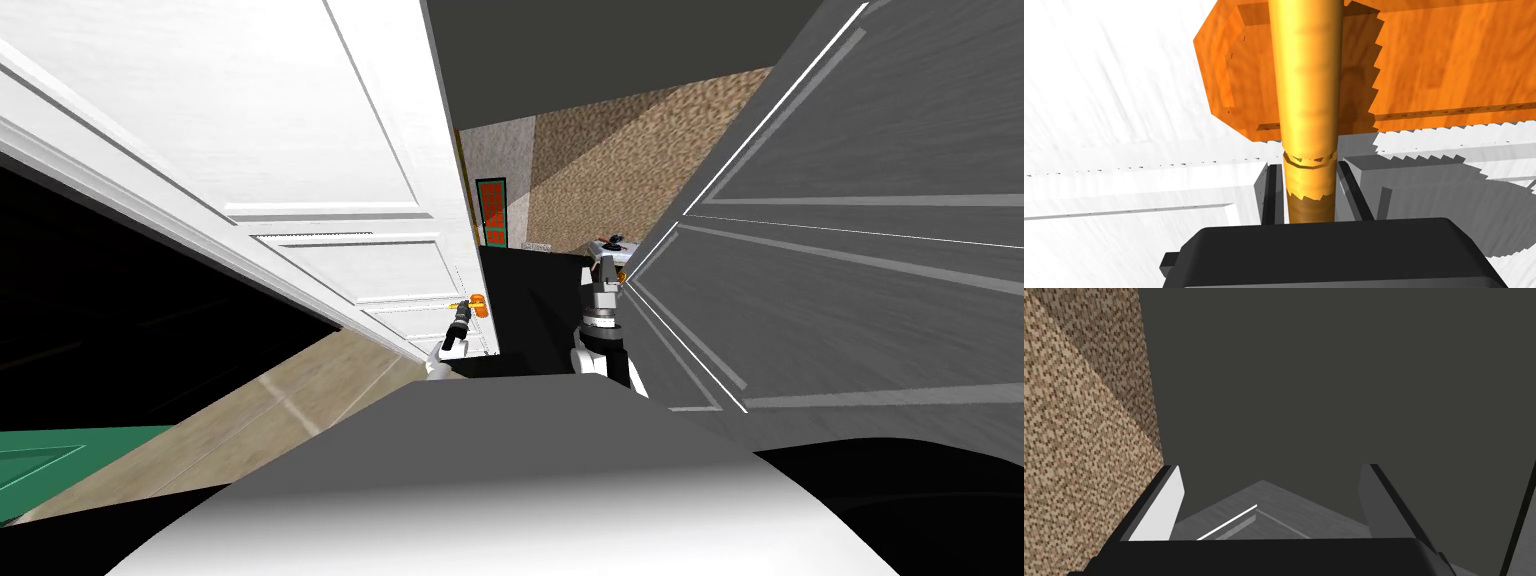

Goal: Push the door open

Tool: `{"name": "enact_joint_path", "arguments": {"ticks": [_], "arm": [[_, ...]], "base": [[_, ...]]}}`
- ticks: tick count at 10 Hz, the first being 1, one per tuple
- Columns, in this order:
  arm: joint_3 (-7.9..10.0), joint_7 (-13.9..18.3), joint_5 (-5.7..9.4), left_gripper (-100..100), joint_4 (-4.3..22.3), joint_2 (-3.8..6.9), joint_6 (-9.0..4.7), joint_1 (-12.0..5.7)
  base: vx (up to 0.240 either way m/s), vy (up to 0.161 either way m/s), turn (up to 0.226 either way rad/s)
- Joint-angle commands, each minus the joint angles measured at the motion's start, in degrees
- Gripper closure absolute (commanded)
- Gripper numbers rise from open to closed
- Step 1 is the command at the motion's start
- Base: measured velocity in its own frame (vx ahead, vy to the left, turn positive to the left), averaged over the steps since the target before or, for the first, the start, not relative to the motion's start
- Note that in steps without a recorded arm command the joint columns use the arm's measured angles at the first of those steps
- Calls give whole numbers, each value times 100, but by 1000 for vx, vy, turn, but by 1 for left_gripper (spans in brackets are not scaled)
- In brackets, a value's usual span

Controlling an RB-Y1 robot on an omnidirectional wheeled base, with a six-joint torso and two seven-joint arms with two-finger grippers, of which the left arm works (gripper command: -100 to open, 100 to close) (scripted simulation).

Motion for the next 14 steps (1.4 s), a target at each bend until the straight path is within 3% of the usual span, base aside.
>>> {"name": "enact_joint_path", "arguments": {"ticks": [1, 7, 8, 14], "arm": [[192, -34, 24, 100, -59, 19, 37, -24], [557, -133, 61, 100, 53, -133, 43, -117], [522, -116, 61, 100, 47, -118, 57, -91], [970, -193, 103, 100, -26, -42, 62, -40]], "base": [[175, -144, 120], [168, -98, 66], [60, -39, 28], [187, -77, 64]]}}
